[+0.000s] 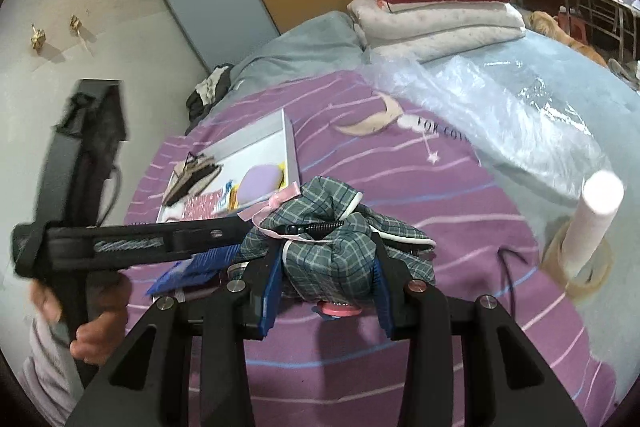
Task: Organize soft objects
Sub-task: 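Lift the green plaid cloth with the right gripper while the left gripper grasps a blue-white tube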
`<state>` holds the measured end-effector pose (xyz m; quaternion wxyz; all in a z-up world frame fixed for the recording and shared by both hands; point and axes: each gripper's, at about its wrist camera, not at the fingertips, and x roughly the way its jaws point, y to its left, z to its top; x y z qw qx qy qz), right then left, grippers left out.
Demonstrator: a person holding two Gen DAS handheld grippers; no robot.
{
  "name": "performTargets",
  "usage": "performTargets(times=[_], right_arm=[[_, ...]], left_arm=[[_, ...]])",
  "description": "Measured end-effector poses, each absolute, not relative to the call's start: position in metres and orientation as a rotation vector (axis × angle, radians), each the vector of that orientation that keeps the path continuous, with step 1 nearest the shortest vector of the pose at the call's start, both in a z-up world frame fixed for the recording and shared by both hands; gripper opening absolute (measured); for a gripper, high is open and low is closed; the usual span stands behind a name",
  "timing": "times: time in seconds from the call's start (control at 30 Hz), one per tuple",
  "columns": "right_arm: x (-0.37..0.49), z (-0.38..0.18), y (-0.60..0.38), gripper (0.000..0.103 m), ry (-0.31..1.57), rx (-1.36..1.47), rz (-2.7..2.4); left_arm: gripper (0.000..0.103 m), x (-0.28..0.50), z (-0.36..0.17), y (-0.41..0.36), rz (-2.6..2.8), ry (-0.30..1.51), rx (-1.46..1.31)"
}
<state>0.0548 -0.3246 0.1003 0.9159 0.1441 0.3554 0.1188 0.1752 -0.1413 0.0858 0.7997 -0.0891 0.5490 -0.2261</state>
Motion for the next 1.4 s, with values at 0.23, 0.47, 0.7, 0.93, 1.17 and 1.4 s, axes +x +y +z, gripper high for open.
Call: performTargets(times=[0.23, 0.47, 0.7, 0.93, 1.17, 1.4], right_arm=[[0.068, 0.089, -0.344, 0.038, 0.757, 0.366, 0.268], [0.071, 0.075, -0.354, 0.038, 0.795, 0.413, 0.265], [0.069, 0.074, -0.351, 0.038, 0.805, 0.412, 0.272], [0.069, 0.074, -0.349, 0.038, 0.809, 0.404, 0.272], [0.067, 0.078, -0.35, 0.038, 0.796, 0.4, 0.272], [0.065, 0.08, -0.348, 0.038, 0.793, 0.392, 0.274]], left_arm=[[0.034, 0.211, 0.054, -0.148, -0.417, 1.288, -0.158], [0.034, 0.227, 0.04, -0.147, -0.336, 1.327, -0.103], [0.034, 0.232, 0.029, -0.144, -0.297, 1.367, -0.092], [0.032, 0.234, 0.021, -0.154, -0.336, 1.396, -0.117], [0.02, 0.226, 0.03, -0.151, -0.33, 1.387, -0.122], [0.02, 0.218, 0.049, -0.142, -0.337, 1.35, -0.121]])
